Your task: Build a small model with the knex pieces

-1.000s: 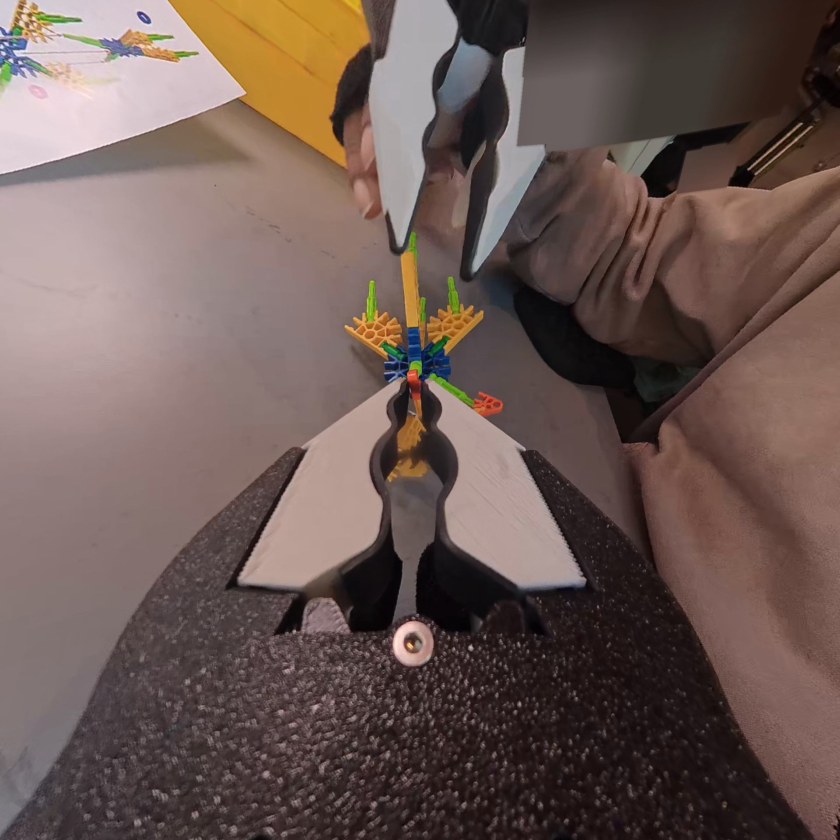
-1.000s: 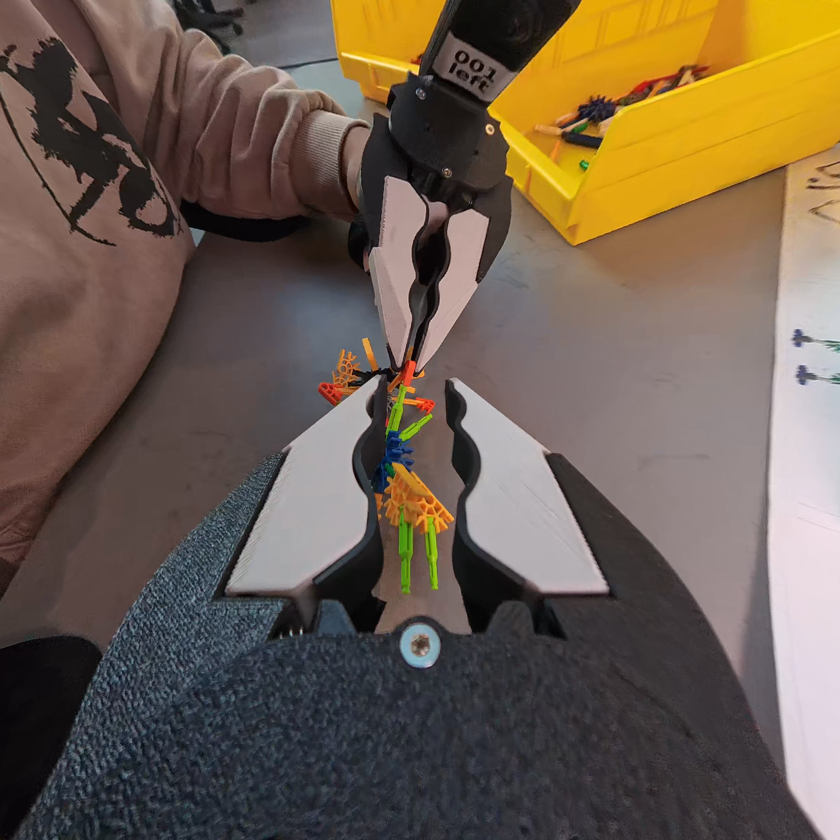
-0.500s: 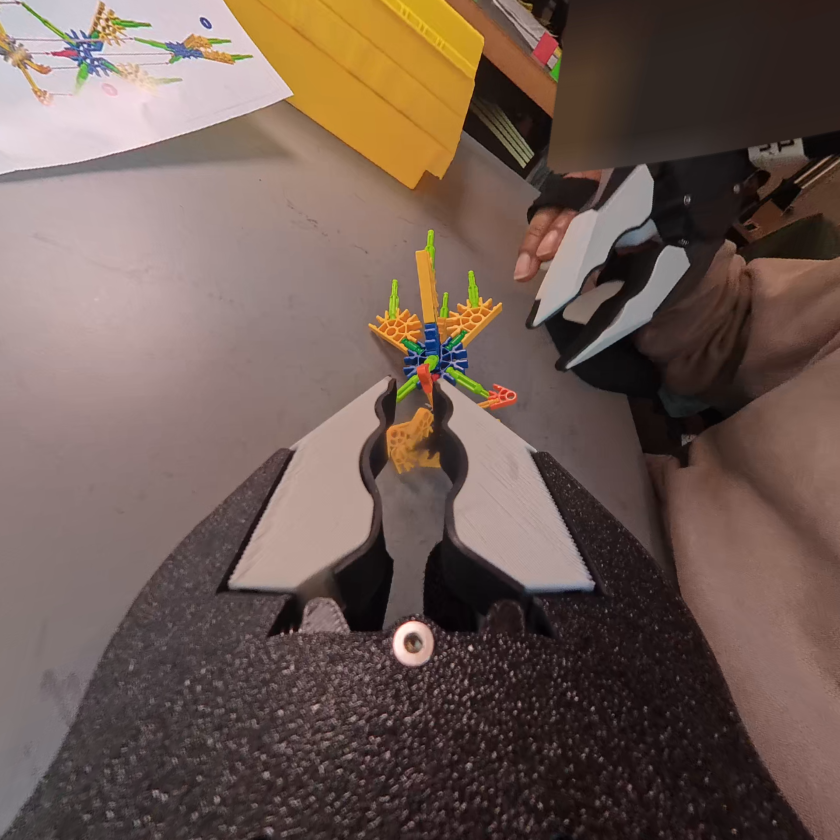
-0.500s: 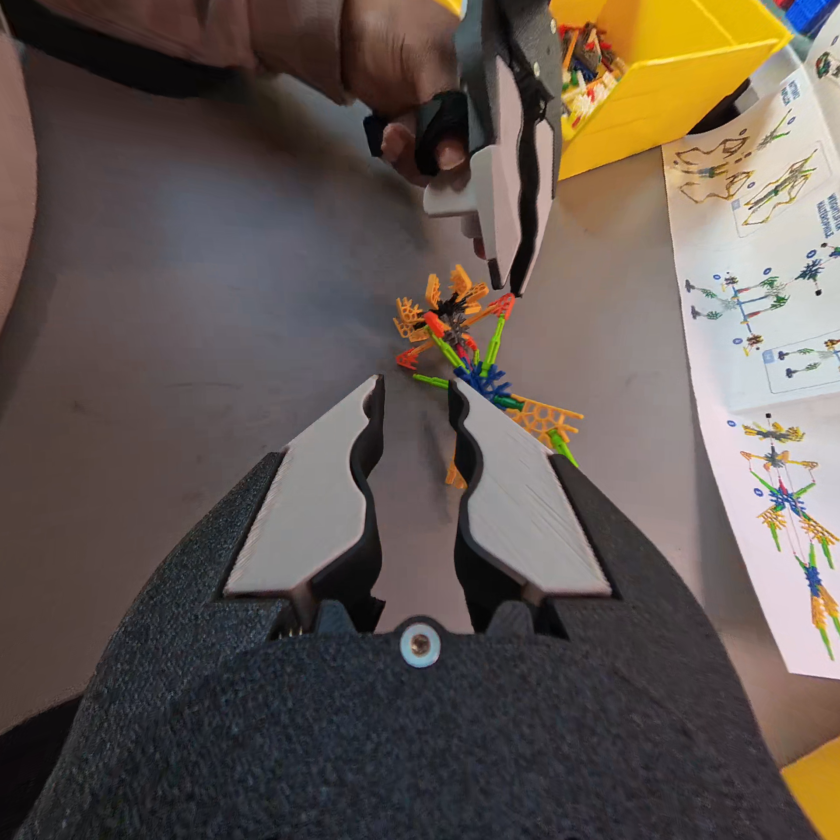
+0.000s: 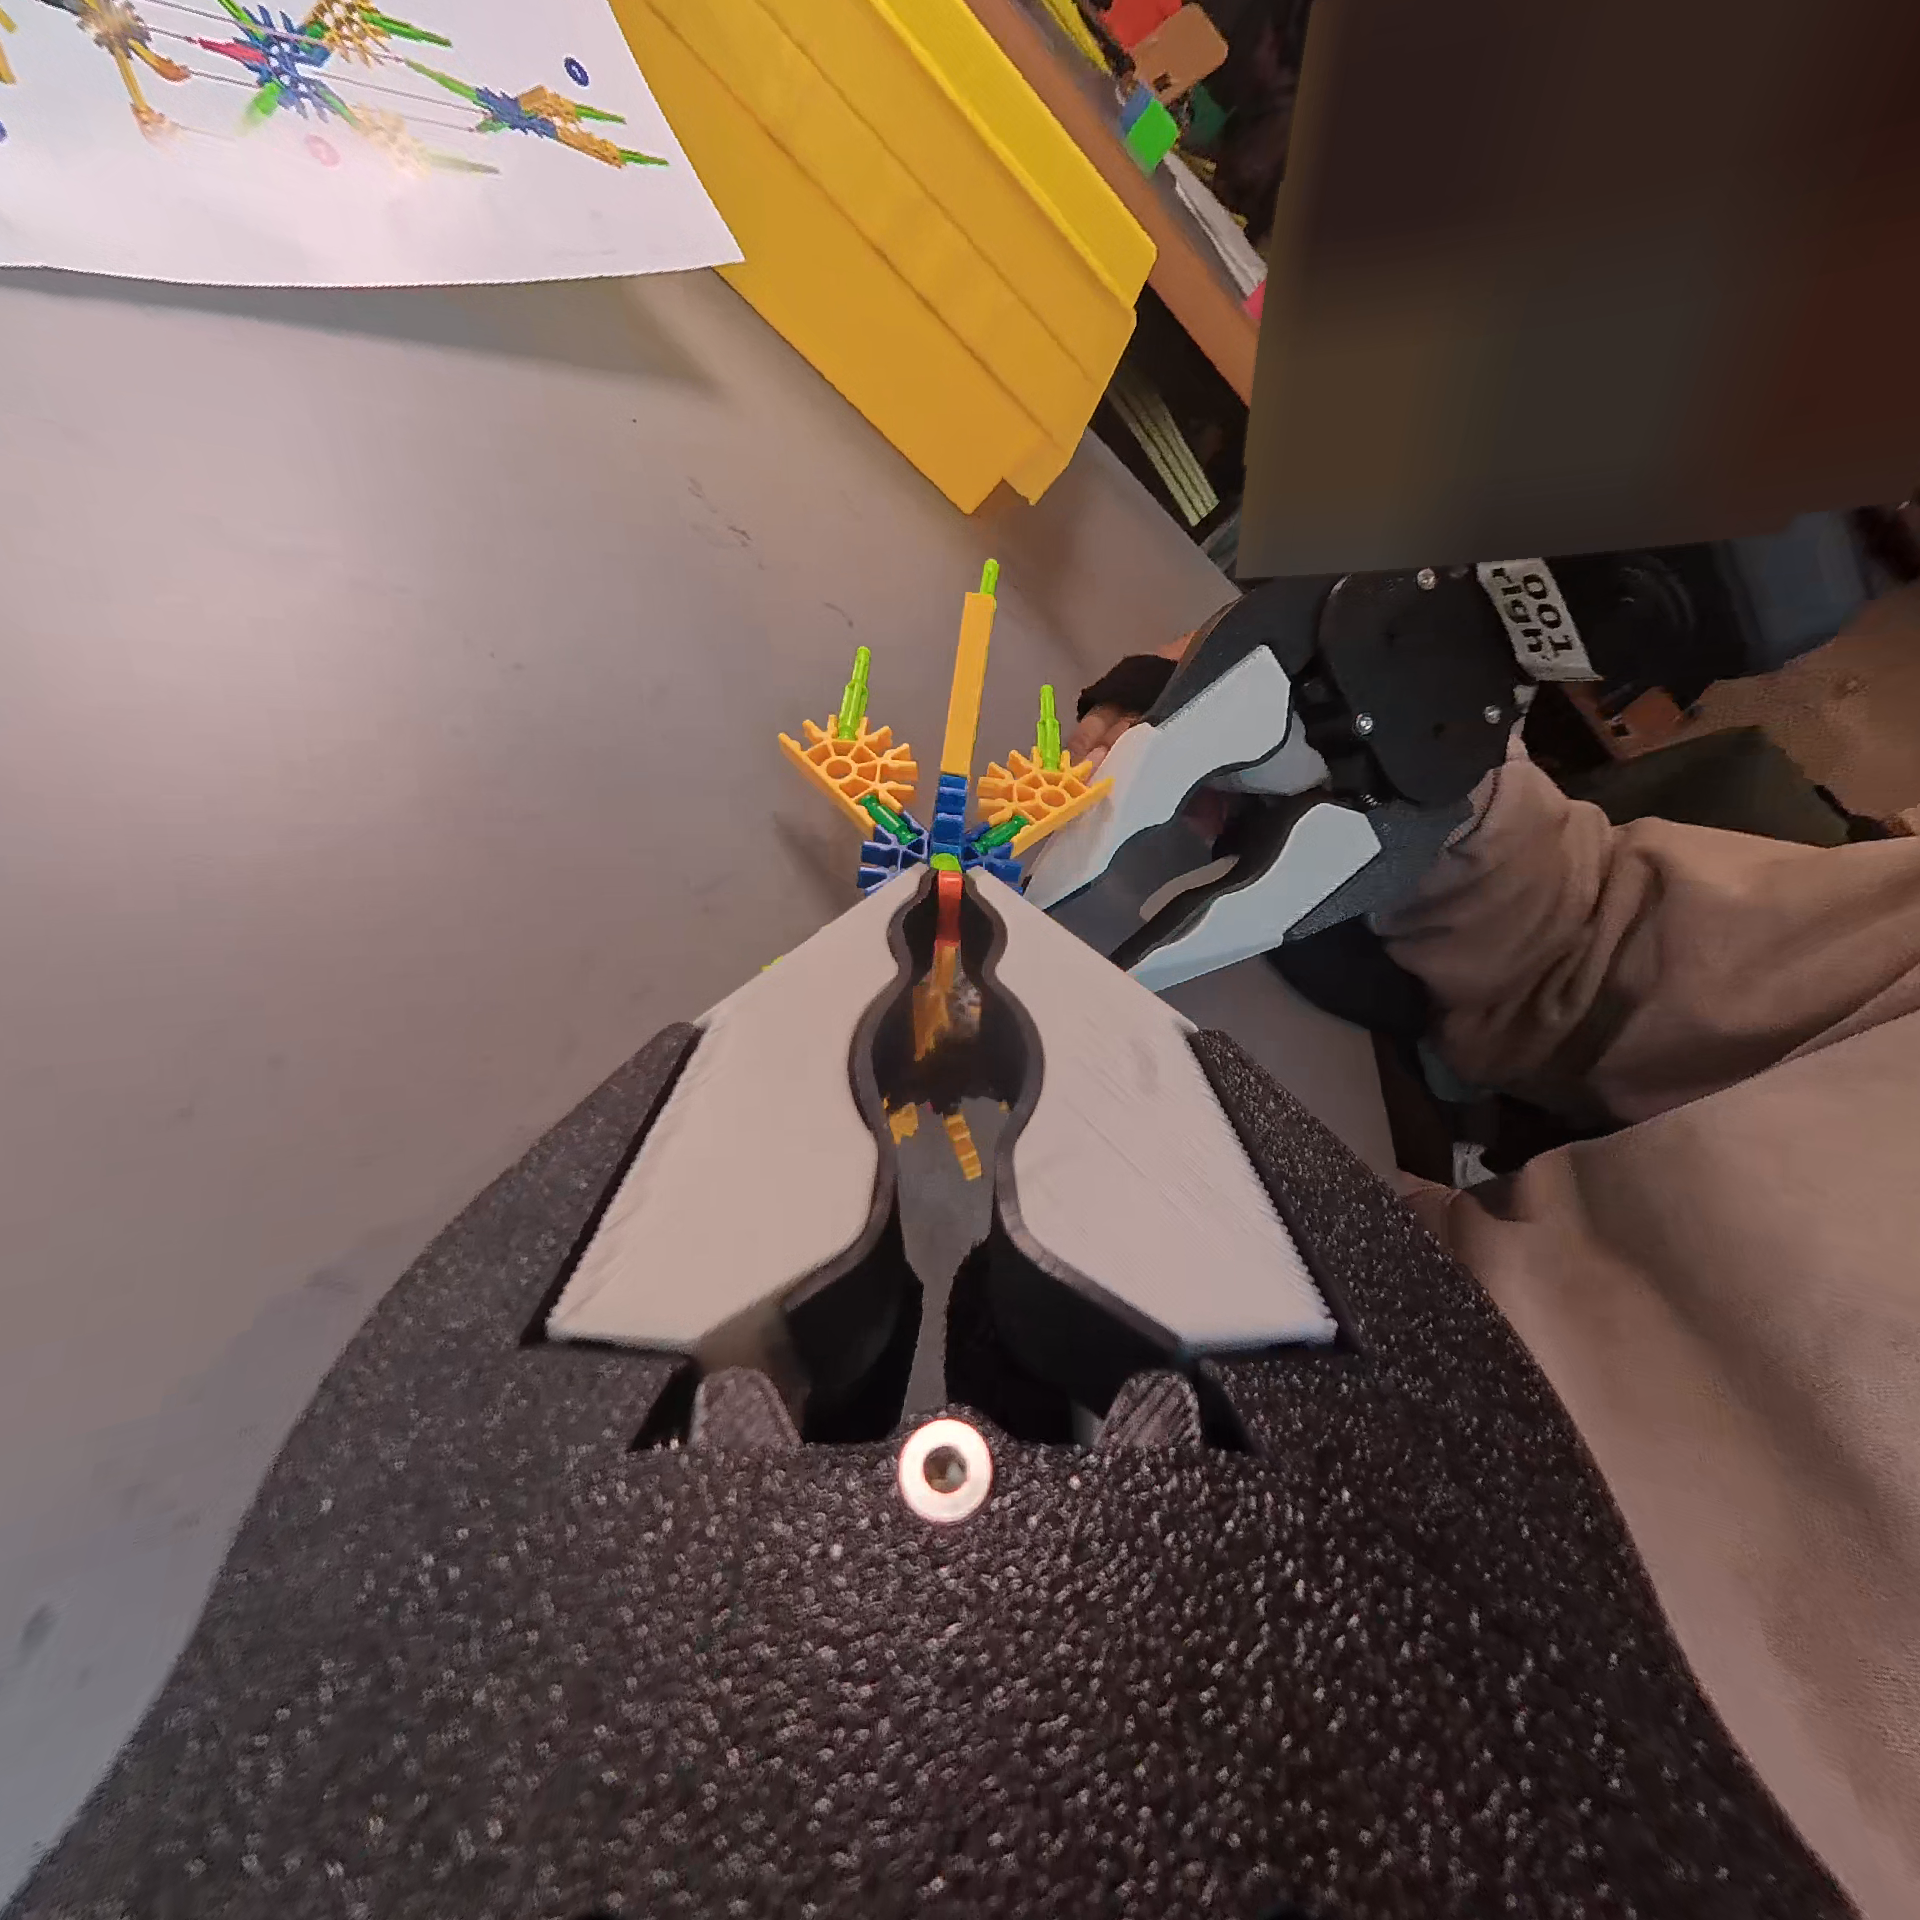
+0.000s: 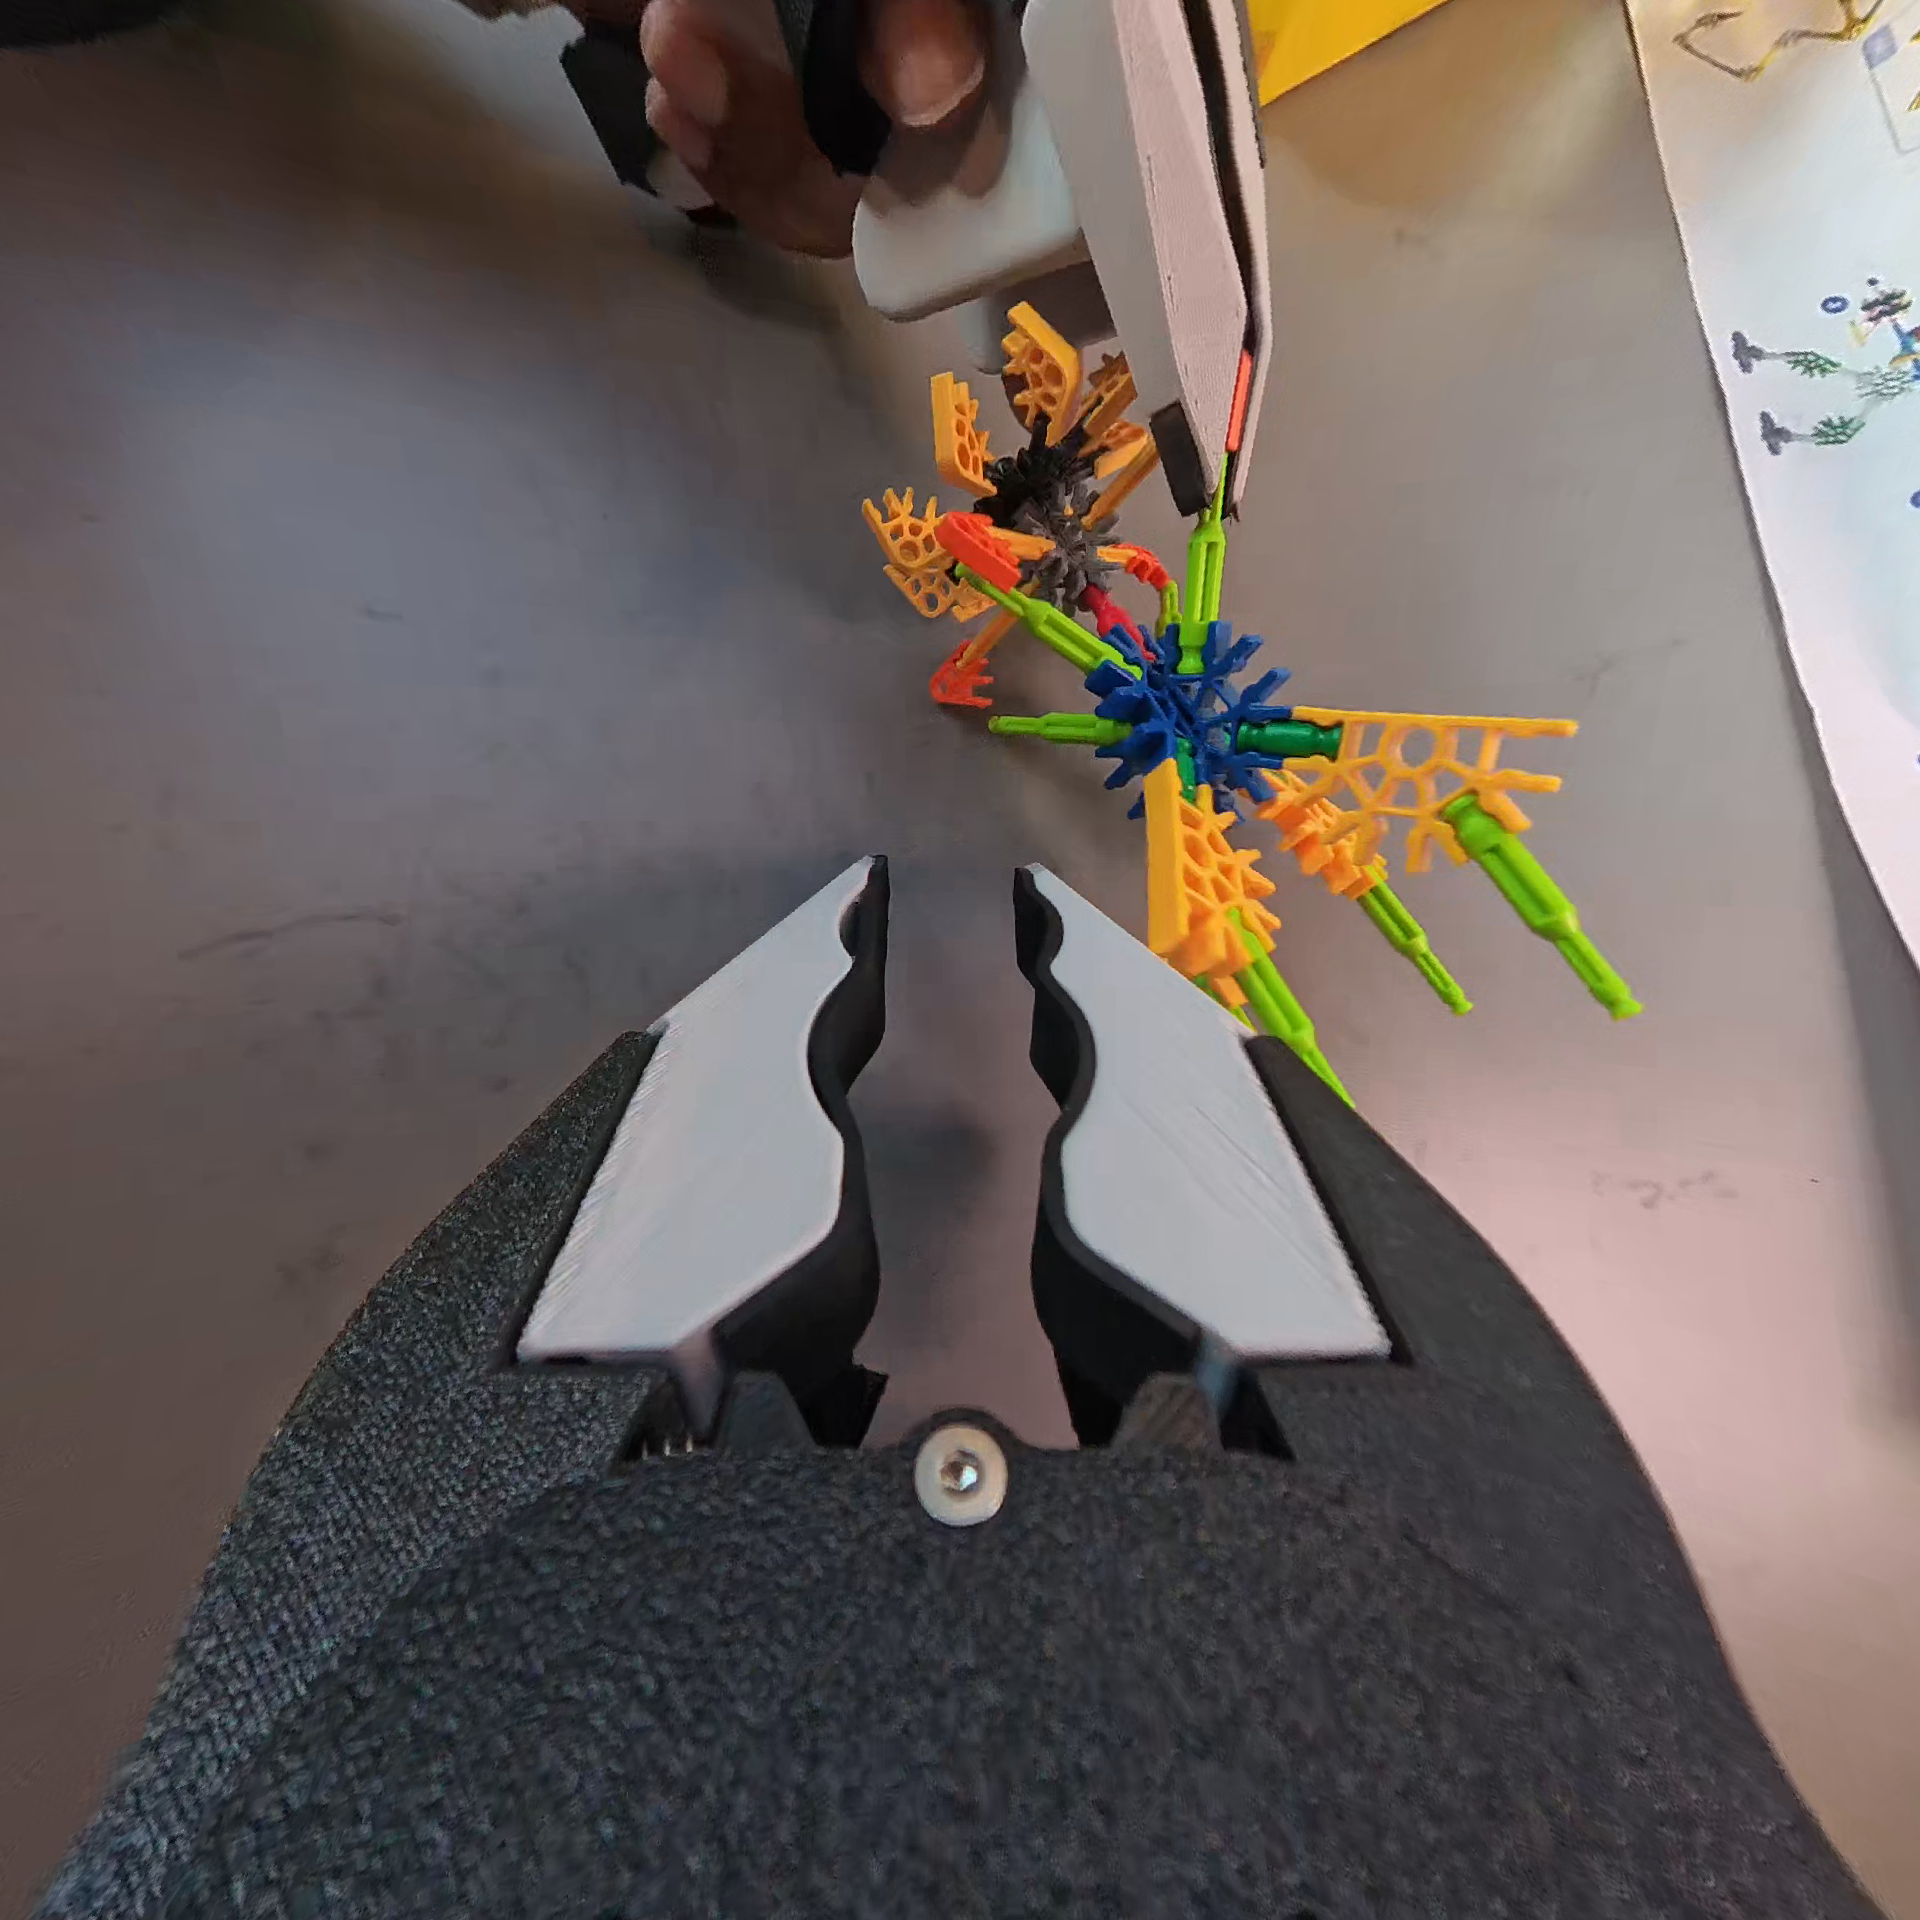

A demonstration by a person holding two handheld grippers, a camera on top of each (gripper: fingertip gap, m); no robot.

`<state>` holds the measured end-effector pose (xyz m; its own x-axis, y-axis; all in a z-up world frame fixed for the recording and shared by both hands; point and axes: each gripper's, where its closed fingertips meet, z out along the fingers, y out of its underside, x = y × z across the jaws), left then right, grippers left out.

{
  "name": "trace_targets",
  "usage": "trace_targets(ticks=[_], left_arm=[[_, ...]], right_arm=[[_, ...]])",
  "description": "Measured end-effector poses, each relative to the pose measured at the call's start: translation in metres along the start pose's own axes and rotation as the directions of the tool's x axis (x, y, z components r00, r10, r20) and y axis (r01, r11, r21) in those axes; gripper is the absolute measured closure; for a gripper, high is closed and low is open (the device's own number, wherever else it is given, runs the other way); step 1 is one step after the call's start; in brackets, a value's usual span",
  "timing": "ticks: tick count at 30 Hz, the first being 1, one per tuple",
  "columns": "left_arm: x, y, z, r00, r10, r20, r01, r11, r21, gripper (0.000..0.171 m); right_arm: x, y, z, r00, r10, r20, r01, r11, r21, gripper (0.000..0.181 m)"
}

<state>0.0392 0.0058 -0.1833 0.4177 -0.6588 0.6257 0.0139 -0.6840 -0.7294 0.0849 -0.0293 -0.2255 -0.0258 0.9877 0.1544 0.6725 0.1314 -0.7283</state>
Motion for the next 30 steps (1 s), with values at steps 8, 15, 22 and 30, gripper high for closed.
trace_targets(ticks=[8, 15, 22, 30], left_arm=[[0.026, -0.034, -0.017, 0.969, -0.089, -0.229, 0.137, 0.969, 0.204, 0.169], [0.039, -0.068, -0.041, 0.930, -0.089, -0.358, 0.254, 0.858, 0.447, 0.169], [0.040, -0.077, -0.055, 0.952, -0.029, -0.306, 0.208, 0.794, 0.572, 0.170], [0.039, -0.060, -0.048, 0.968, 0.022, -0.249, 0.099, 0.879, 0.466, 0.168]], right_arm=[[0.006, -0.030, -0.004, 0.979, 0.183, 0.091, -0.197, 0.964, 0.177, 0.156], [0.023, -0.084, -0.027, 0.859, 0.420, 0.293, -0.512, 0.719, 0.470, 0.158], [0.033, -0.101, -0.026, 0.793, 0.464, 0.395, -0.609, 0.613, 0.503, 0.178], [0.026, -0.094, -0.028, 0.835, 0.393, 0.385, -0.546, 0.682, 0.487, 0.179]])
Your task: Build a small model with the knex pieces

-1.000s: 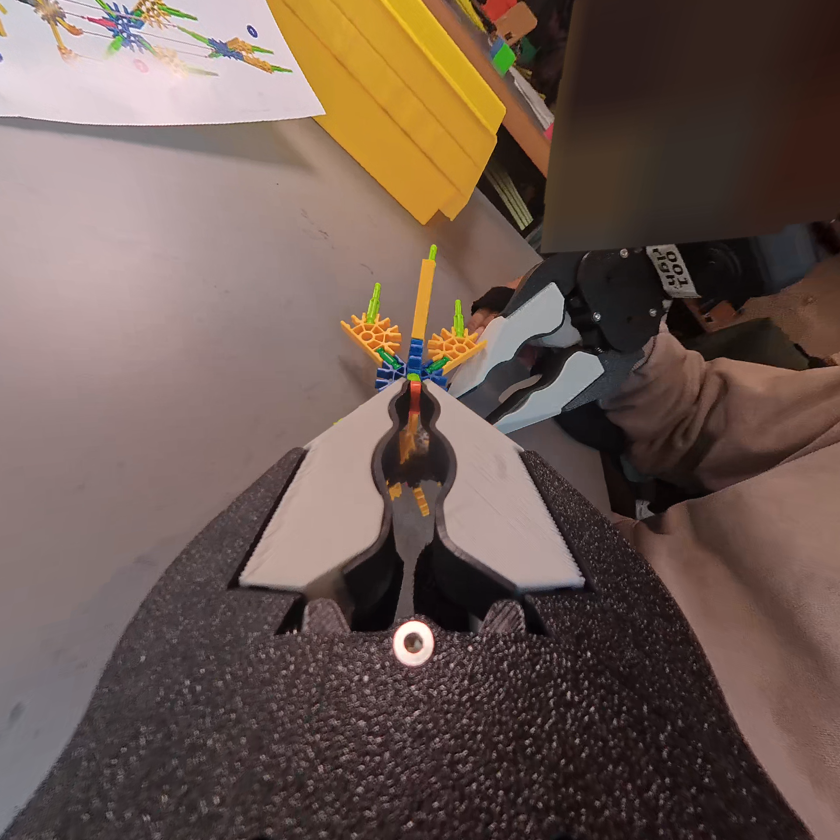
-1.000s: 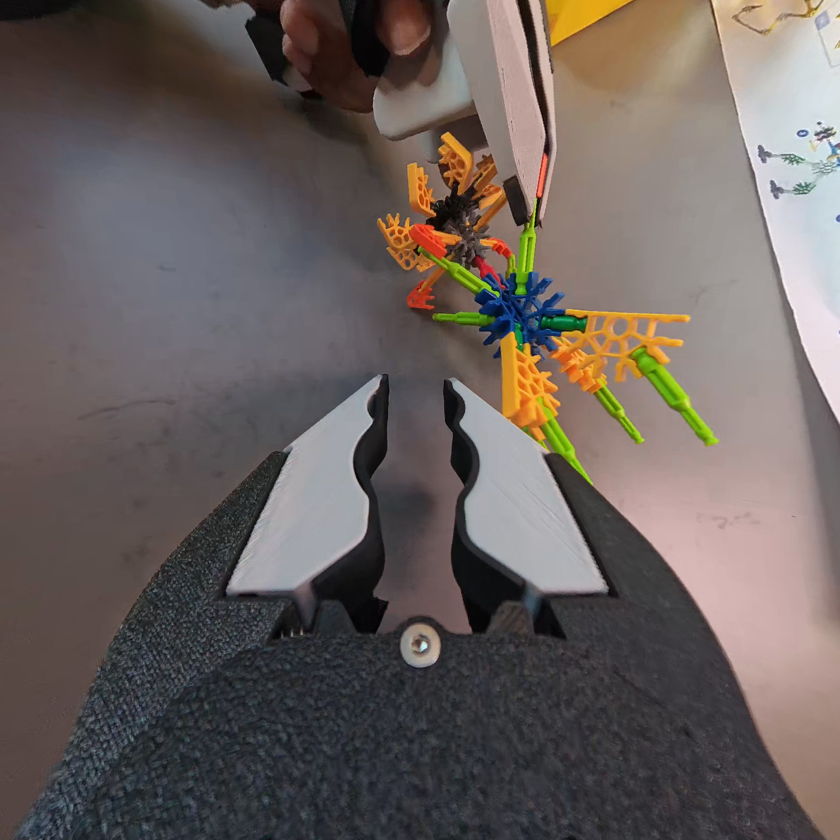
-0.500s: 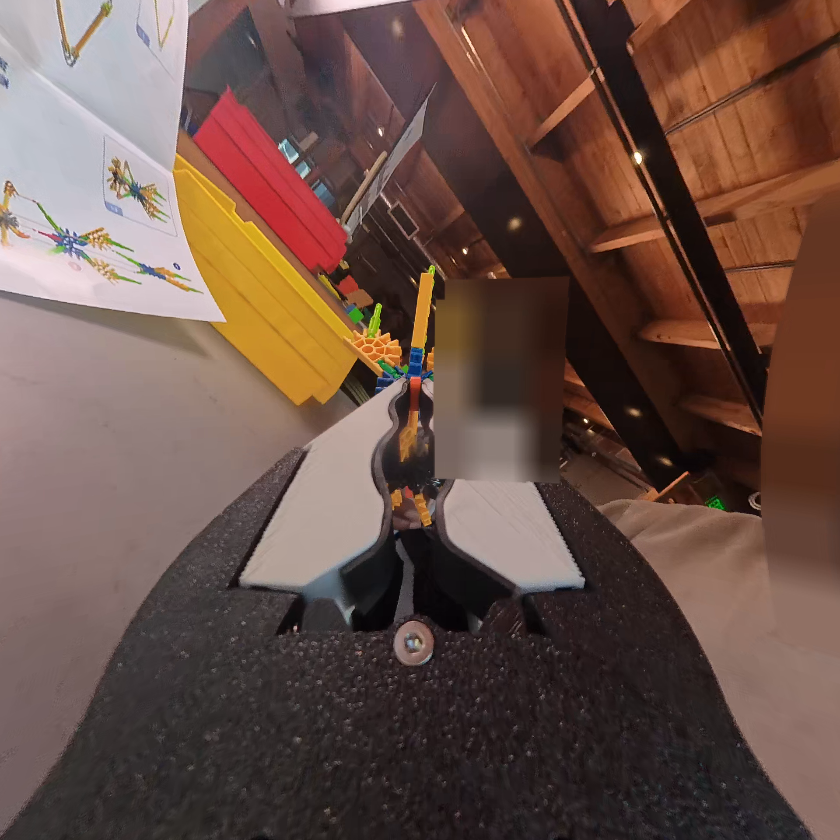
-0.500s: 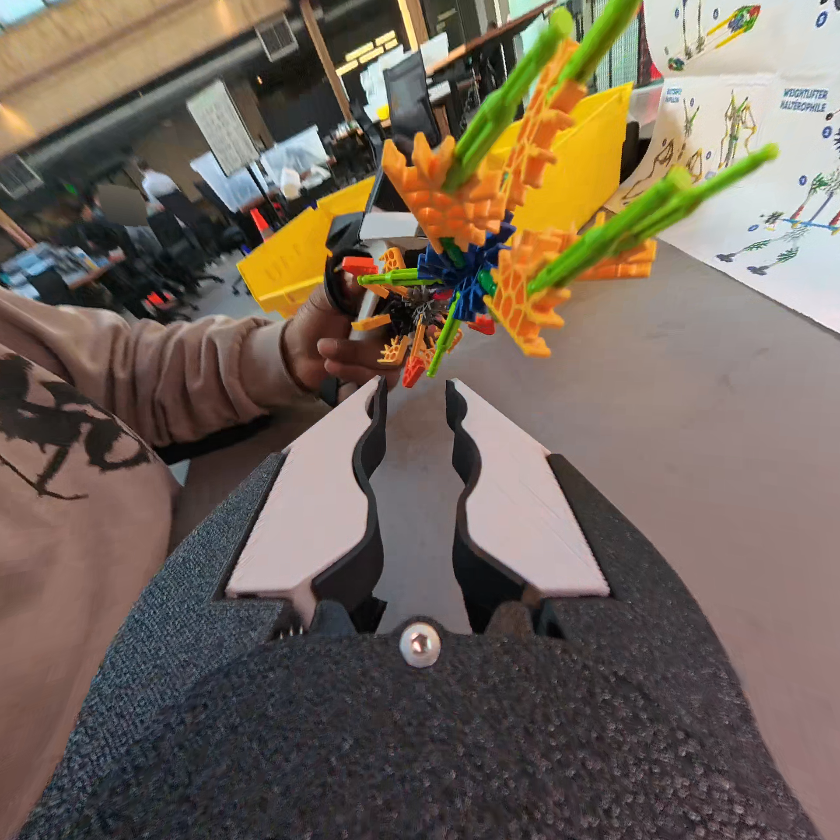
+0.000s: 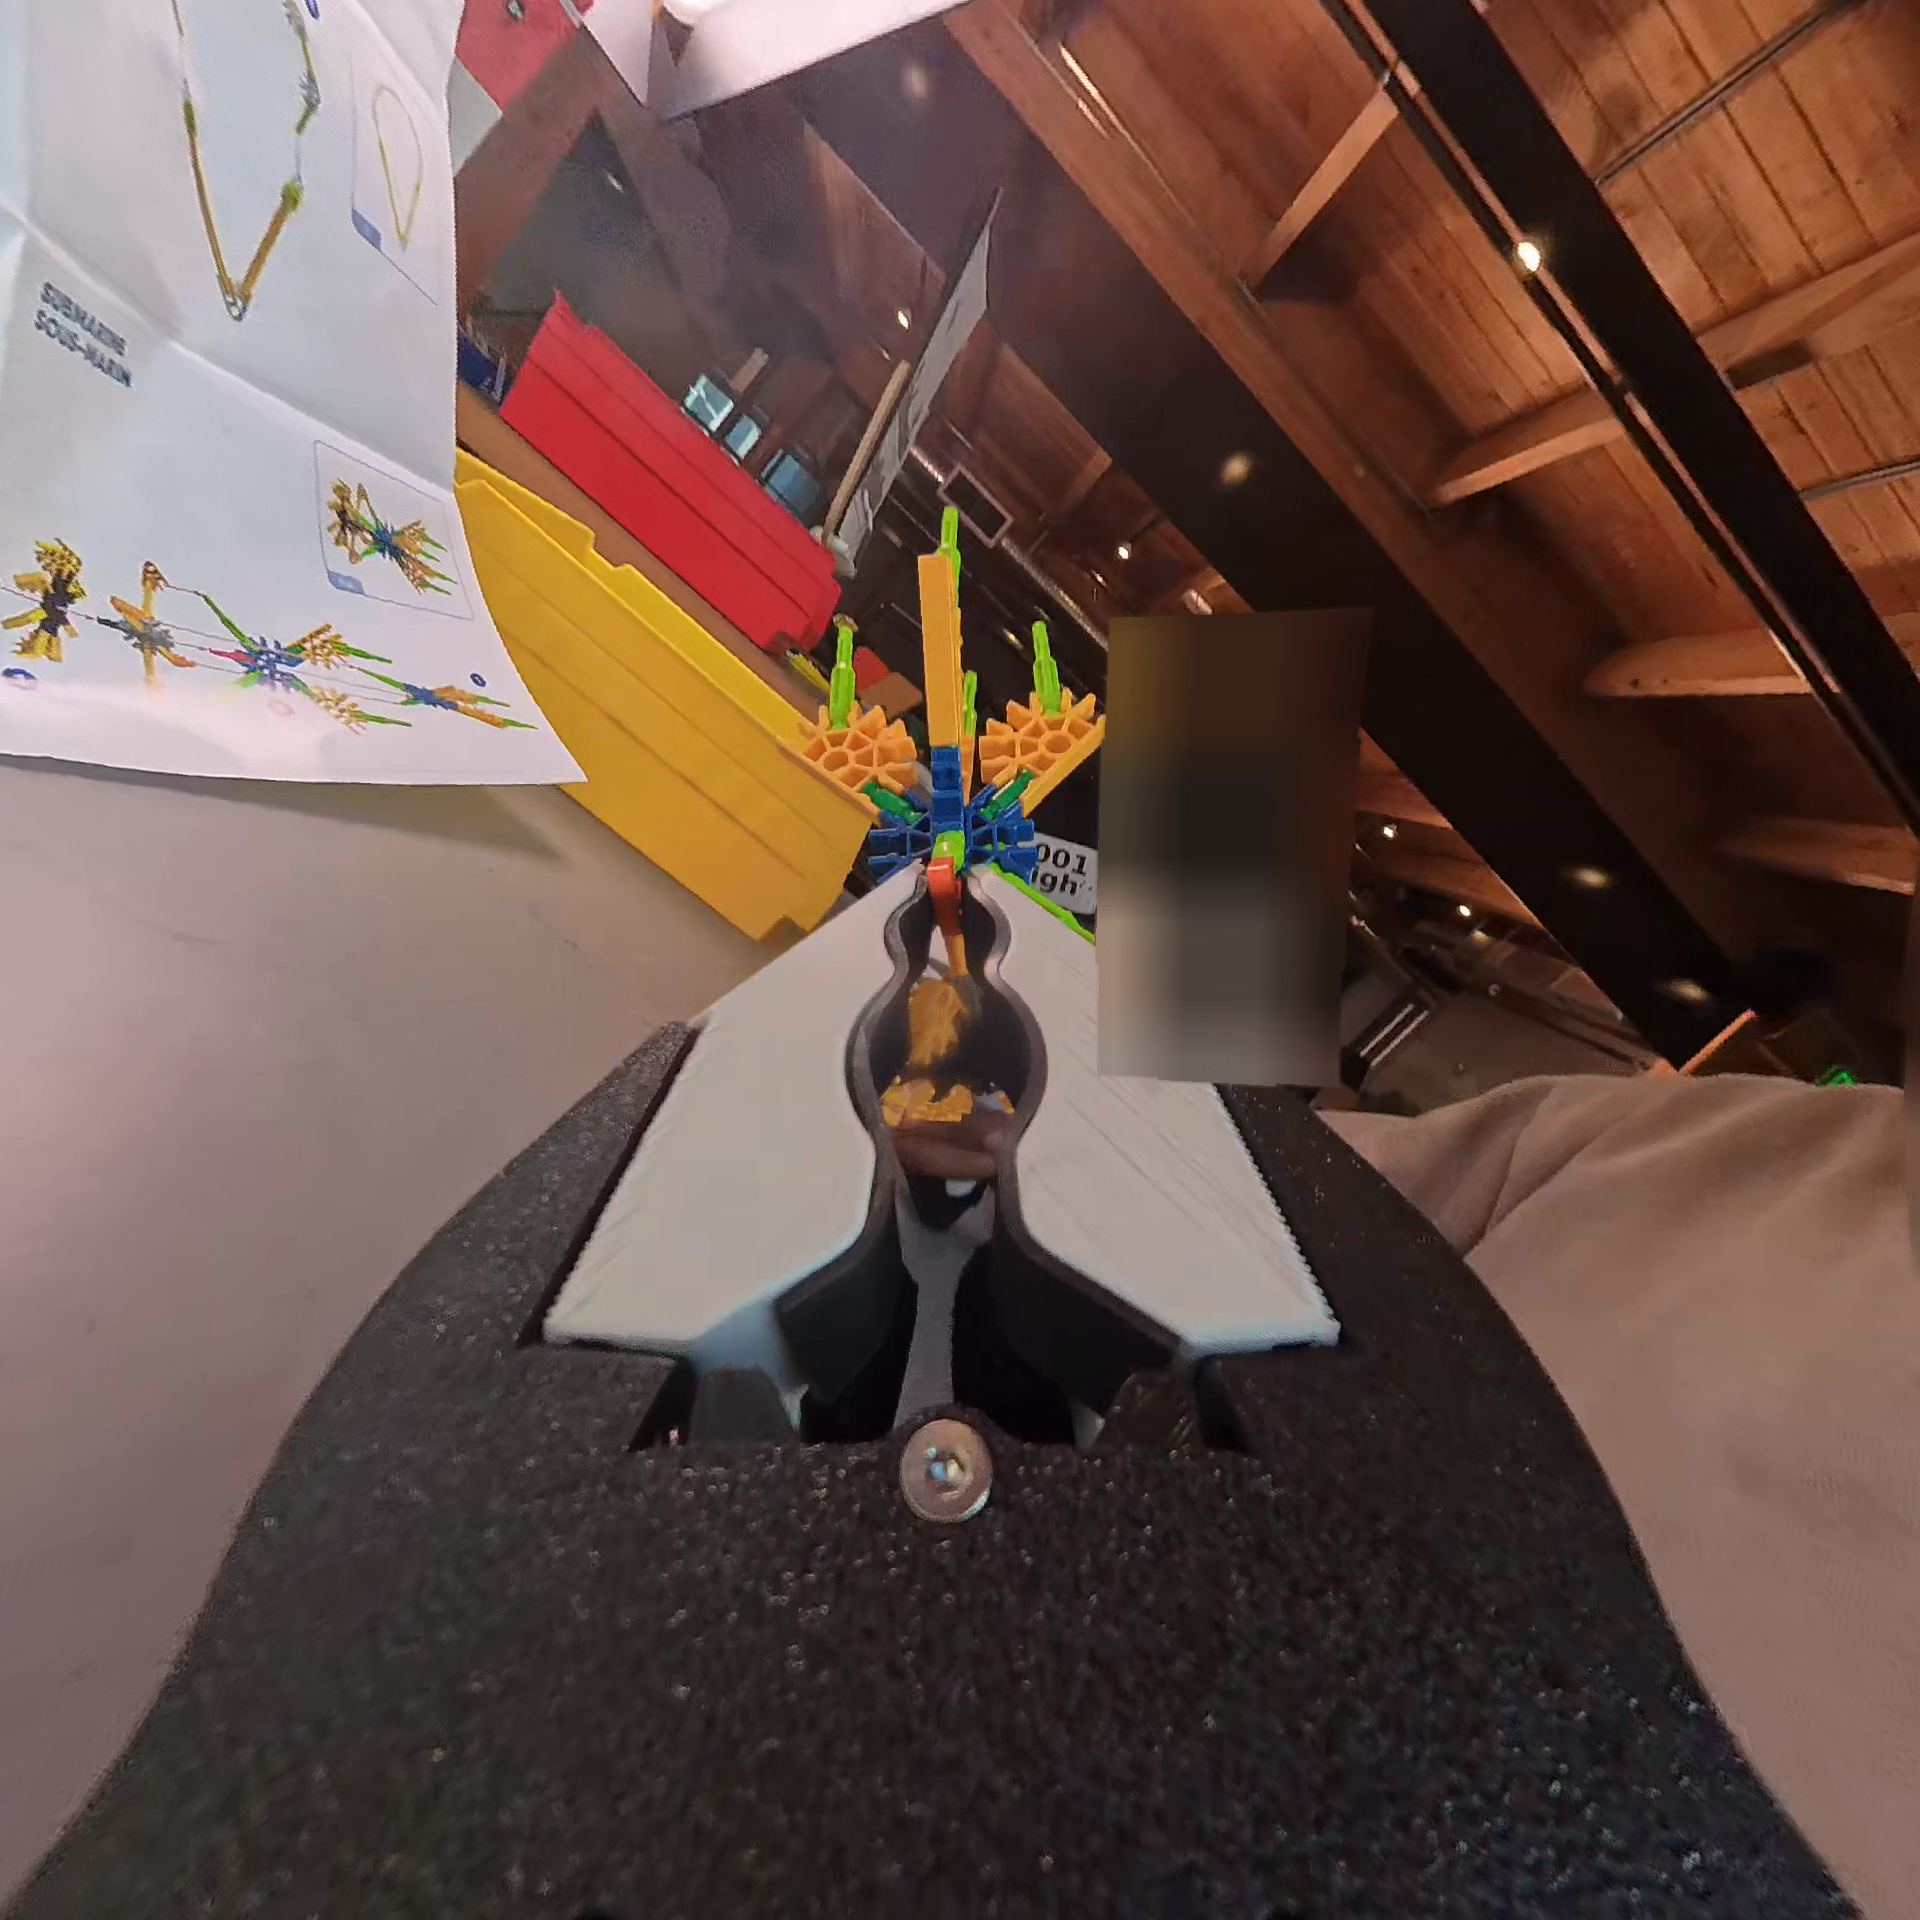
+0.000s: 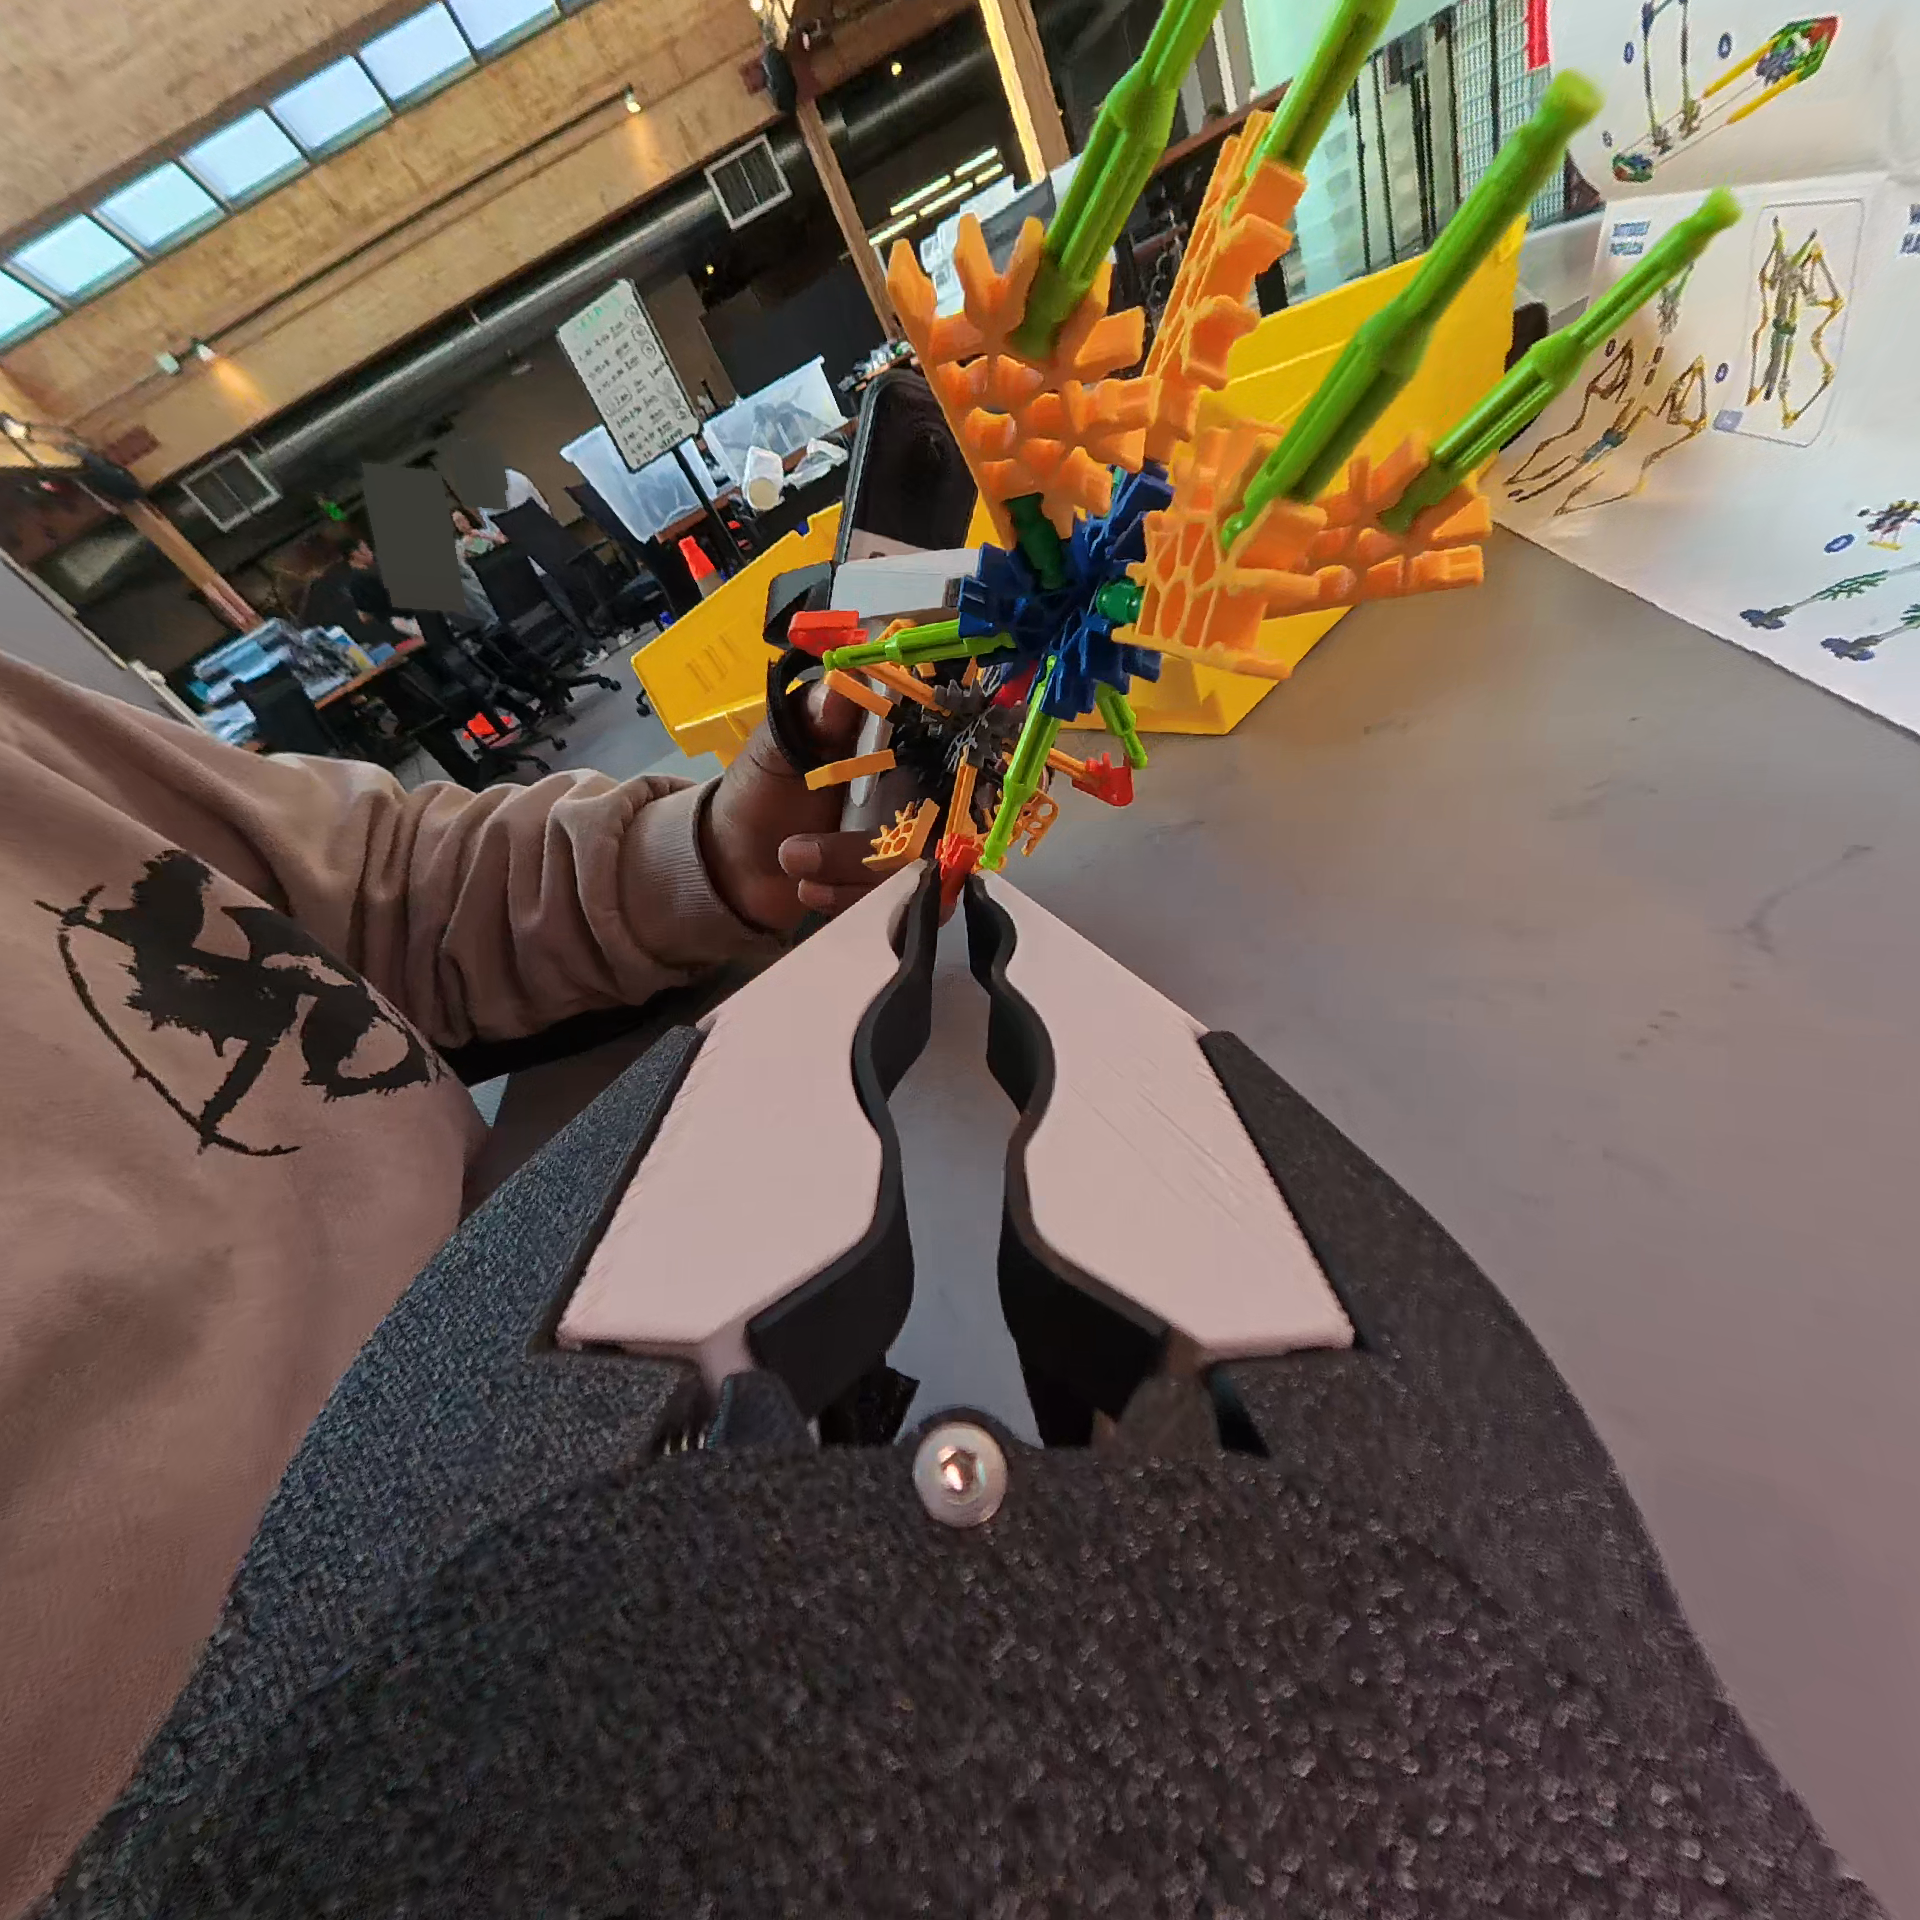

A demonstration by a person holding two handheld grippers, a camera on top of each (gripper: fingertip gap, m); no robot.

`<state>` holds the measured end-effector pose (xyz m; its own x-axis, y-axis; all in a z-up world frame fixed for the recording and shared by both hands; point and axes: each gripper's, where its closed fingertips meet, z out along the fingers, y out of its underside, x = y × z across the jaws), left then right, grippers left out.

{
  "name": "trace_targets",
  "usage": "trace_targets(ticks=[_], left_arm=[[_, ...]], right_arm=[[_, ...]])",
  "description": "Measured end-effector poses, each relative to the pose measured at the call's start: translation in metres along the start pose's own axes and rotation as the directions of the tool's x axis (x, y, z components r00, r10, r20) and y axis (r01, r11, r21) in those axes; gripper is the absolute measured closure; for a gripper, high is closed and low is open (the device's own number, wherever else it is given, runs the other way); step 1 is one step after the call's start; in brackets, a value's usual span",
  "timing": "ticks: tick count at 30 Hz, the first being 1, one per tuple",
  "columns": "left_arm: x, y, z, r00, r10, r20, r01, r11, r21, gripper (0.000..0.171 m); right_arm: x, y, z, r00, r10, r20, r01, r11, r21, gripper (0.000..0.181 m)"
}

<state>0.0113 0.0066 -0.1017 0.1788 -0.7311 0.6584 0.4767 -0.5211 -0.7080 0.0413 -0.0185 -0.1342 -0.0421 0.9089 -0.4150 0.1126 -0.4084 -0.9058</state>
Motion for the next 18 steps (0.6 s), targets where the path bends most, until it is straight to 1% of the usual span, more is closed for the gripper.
trace_targets(ticks=[2, 4, 7, 8, 10, 12, 13, 15, 18], left_arm=[[0.002, 0.011, -0.002, 0.999, 0.036, -0.003, -0.036, 0.994, -0.107, 0.167], [0.003, 0.025, -0.005, 0.996, 0.087, -0.007, -0.086, 0.973, -0.215, 0.167], [0.003, 0.046, -0.006, 0.995, 0.101, -0.015, -0.100, 0.932, -0.348, 0.167], [0.001, 0.051, -0.006, 0.994, 0.108, -0.006, -0.103, 0.923, -0.370, 0.167], [0.002, 0.052, -0.002, 0.995, 0.094, -0.014, -0.094, 0.936, -0.339, 0.168], [0.003, 0.045, 0.001, 0.998, 0.067, -0.012, -0.068, 0.955, -0.287, 0.168], [0.003, 0.041, 0.001, 0.998, 0.066, -0.012, -0.067, 0.962, -0.264, 0.168], [0.004, 0.035, 0.001, 0.998, 0.070, -0.010, -0.070, 0.972, -0.222, 0.168], [0.007, 0.031, 0.003, 0.994, 0.108, -0.007, -0.107, 0.977, -0.184, 0.168]], right_arm=[[0.000, -0.001, -0.007, 0.999, -0.053, 0.003, 0.053, 0.998, -0.026, 0.180], [0.002, -0.001, -0.015, 0.995, -0.104, 0.002, 0.104, 0.993, -0.055, 0.180], [0.007, -0.004, -0.027, 0.993, -0.121, -0.003, 0.120, 0.991, -0.060, 0.180], [0.008, -0.006, -0.030, 0.994, -0.107, -0.002, 0.107, 0.993, -0.047, 0.180], [0.013, -0.008, -0.033, 0.998, -0.068, -0.014, 0.068, 0.998, -0.013, 0.180], [0.015, -0.014, -0.035, 1.000, -0.010, -0.003, 0.010, 0.999, 0.045, 0.180], [0.016, -0.018, -0.037, 1.000, 0.026, 0.004, -0.027, 0.996, 0.084, 0.178], [0.017, -0.026, -0.039, 0.995, 0.097, 0.038, -0.102, 0.982, 0.157, 0.164], [0.012, -0.029, -0.038, 0.985, 0.144, 0.092, -0.159, 0.971, 0.179, 0.162]])
